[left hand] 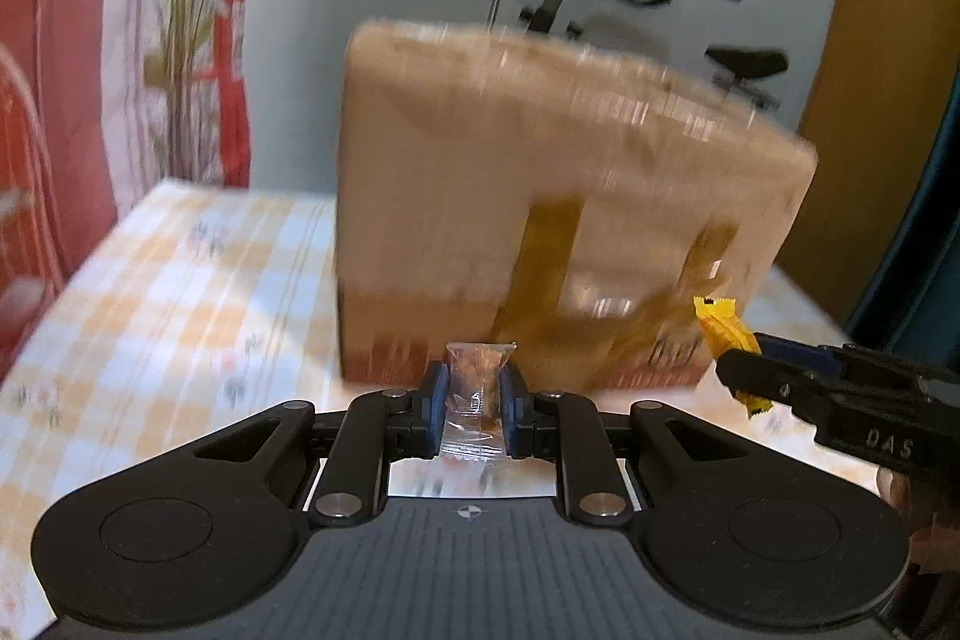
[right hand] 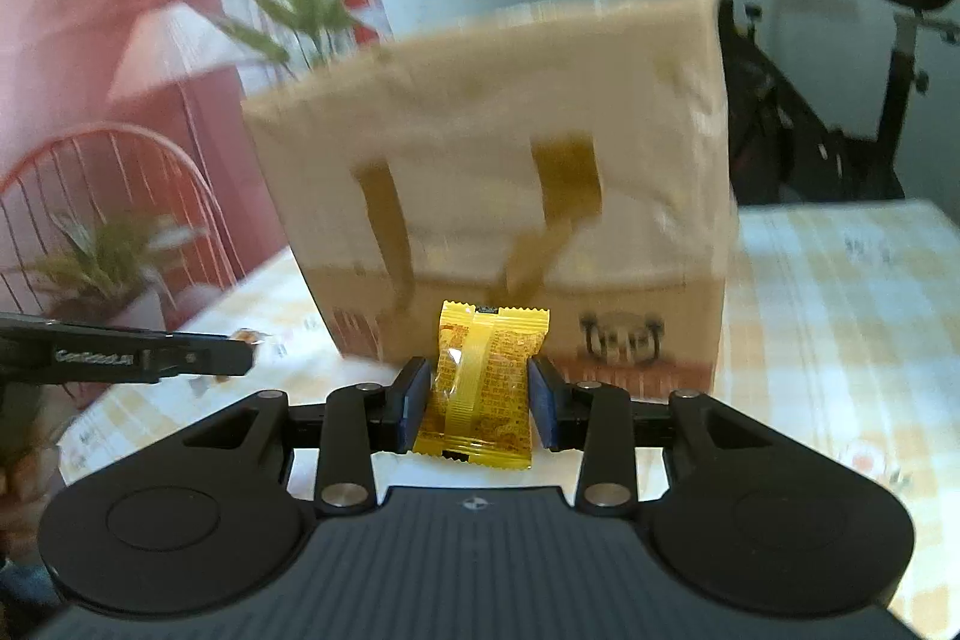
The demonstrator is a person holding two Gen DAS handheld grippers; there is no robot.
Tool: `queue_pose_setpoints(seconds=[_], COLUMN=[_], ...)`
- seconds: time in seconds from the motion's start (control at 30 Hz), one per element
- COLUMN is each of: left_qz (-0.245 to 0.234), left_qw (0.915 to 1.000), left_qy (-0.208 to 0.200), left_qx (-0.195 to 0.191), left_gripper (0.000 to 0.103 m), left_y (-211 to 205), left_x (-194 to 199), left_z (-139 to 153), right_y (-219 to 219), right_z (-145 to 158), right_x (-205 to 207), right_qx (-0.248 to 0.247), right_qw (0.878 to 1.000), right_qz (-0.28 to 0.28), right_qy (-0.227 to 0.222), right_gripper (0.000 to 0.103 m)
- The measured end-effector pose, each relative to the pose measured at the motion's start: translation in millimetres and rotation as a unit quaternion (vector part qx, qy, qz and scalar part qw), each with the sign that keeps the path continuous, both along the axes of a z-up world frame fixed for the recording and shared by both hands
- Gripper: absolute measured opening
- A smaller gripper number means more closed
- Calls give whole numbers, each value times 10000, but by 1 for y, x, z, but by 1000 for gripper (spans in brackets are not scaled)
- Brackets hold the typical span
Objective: Organize snacks
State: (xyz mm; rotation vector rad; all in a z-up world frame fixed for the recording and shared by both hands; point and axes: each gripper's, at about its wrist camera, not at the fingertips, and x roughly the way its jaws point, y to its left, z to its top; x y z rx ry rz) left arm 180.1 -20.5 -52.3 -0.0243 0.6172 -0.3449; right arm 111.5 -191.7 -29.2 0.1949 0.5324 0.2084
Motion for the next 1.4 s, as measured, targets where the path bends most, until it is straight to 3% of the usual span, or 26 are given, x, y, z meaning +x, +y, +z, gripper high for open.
queue_pose_setpoints(seconds=[0.2, 0.37, 0.57, 0.83, 0.9, 1.03, 1.13, 1.27, 1.4], left_qz=[-175, -283, -597, -740, -680, -560, -514, -340, -156], left_qw=[9970, 9925, 9922, 9946, 9953, 9961, 9961, 9963, 9947], left_qy=[-727, -1160, -978, -708, -675, -677, -710, -782, -978], left_qx=[-220, -264, -499, -172, -149, -26, 70, 87, 282], left_gripper=[20, 20, 20, 21, 25, 63, 77, 94, 96], left_y=[-11, -32, -66, -105, -106, -98, -90, -76, -71], left_x=[17, 42, 87, 120, 122, 123, 117, 108, 92], left_z=[54, 87, 90, 64, 60, 60, 65, 77, 94], right_y=[-1, -7, -15, -31, -31, -34, -36, -37, -33], right_z=[50, 94, 118, 93, 89, 86, 87, 94, 105], right_x=[5, 32, 84, 124, 124, 124, 123, 116, 106], right_qx=[-277, -342, -534, -869, -974, -1009, -1024, -903, -819], right_qw=[9959, 9918, 9933, 9953, 9945, 9943, 9940, 9948, 9953], right_qz=[239, 184, -12, -257, -259, -313, -368, -446, -493], right_qy=[-830, -1214, -1020, -349, -291, -174, -122, -153, -158], right_gripper=[38, 38, 38, 38, 38, 40, 45, 73, 91])
